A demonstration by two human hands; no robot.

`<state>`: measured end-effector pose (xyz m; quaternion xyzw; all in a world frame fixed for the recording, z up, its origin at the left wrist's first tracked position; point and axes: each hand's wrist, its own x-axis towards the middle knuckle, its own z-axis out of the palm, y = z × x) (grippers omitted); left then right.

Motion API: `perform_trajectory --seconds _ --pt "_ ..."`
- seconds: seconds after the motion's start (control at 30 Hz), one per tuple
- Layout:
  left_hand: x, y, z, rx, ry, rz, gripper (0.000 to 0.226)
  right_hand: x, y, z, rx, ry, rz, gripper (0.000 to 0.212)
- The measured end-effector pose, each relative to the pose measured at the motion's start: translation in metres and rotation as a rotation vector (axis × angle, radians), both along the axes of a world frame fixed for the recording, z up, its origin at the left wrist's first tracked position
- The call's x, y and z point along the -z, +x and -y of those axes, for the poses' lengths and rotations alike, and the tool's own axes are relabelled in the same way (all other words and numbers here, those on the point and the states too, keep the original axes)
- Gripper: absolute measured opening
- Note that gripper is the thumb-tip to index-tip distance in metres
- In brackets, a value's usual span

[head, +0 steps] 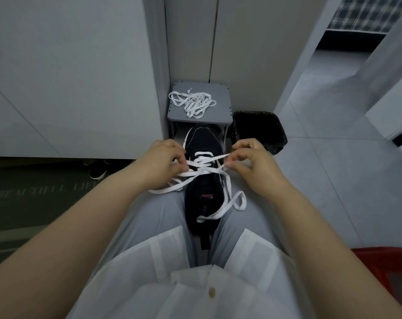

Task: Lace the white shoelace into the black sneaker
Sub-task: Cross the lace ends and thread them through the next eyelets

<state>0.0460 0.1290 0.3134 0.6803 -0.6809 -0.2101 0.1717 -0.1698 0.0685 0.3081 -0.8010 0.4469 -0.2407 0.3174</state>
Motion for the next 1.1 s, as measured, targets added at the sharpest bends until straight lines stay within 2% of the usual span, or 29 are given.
perform_trajectory --seconds 0.07,0.13,0.17,0.23,0.27,0.3,0.37,0.43,0.5,0.6,0.67,0.7,0.77,0.83,0.9,0.97,1.0,1.03,1.1 --pt "-0.003 0.007 -0.002 -0.008 -0.021 -0.052 0.007 -0.001 -0.006 0.003 0.14 0.015 0.154 0.011" --pt "-0.012 0.017 -0.007 -0.154 -0.056 -0.252 0.01 -0.002 -0.013 0.006 0.329 0.099 0.346 0.02" --pt "-0.018 0.023 -0.01 -0.255 -0.07 -0.487 0.014 -0.002 -0.014 0.006 0.389 0.141 0.402 0.022" --pt "-0.027 0.033 -0.016 -0.429 -0.129 -1.086 0.022 -0.001 -0.012 0.002 0.416 0.155 0.392 0.019" --pt "-0.029 0.037 -0.017 -0.491 -0.166 -1.252 0.025 -0.002 -0.008 -0.002 0.389 0.12 0.37 0.017" --pt "-0.029 0.038 -0.017 -0.537 -0.179 -1.302 0.027 -0.004 -0.002 -0.007 0.334 0.064 0.347 0.019" --pt "-0.026 0.031 -0.017 -0.559 -0.157 -1.25 0.027 -0.007 0.007 -0.014 0.16 -0.035 0.251 0.021" --pt "-0.022 0.021 -0.015 -0.505 -0.107 -1.116 0.026 -0.007 0.014 -0.017 0.017 -0.058 0.059 0.016" --pt "-0.019 0.013 -0.014 -0.379 -0.08 -0.84 0.022 -0.001 0.015 -0.016 -0.016 -0.127 -0.119 0.015" --pt "-0.009 0.003 -0.011 -0.089 -0.074 -0.333 0.015 0.009 0.013 -0.016 -0.007 -0.201 -0.236 0.014" --pt "-0.001 -0.004 -0.011 -0.042 -0.052 -0.016 0.024 0.013 0.012 -0.015 -0.007 -0.185 -0.233 0.012" --pt "0.001 -0.008 -0.011 -0.057 -0.047 0.076 0.025 0.014 0.011 -0.014 0.001 -0.165 -0.207 0.01" --pt "0.005 -0.013 -0.01 -0.092 -0.043 0.149 0.022 0.013 0.01 -0.014 0.033 -0.09 -0.101 0.007" --pt "0.008 -0.014 -0.008 -0.087 -0.049 0.153 0.019 0.006 0.009 -0.016 0.085 0.065 0.12 0.01" --pt "0.008 -0.009 -0.006 -0.106 -0.107 0.036 0.011 -0.007 0.009 -0.018 0.151 0.295 0.506 0.015" --pt "-0.002 -0.004 -0.006 -0.244 -0.218 -0.205 0.021 -0.023 0.002 -0.016 0.228 0.453 0.849 0.02" --pt "-0.008 0.0 -0.006 -0.362 -0.284 -0.379 0.026 -0.028 -0.003 -0.013 0.247 0.45 0.933 0.022" --pt "-0.016 0.005 -0.007 -0.481 -0.361 -0.615 0.027 -0.032 -0.009 -0.009 0.247 0.388 0.93 0.023" --pt "-0.032 0.015 -0.008 -0.652 -0.475 -1.171 0.026 -0.034 -0.015 -0.005 0.2 0.192 0.726 0.024"
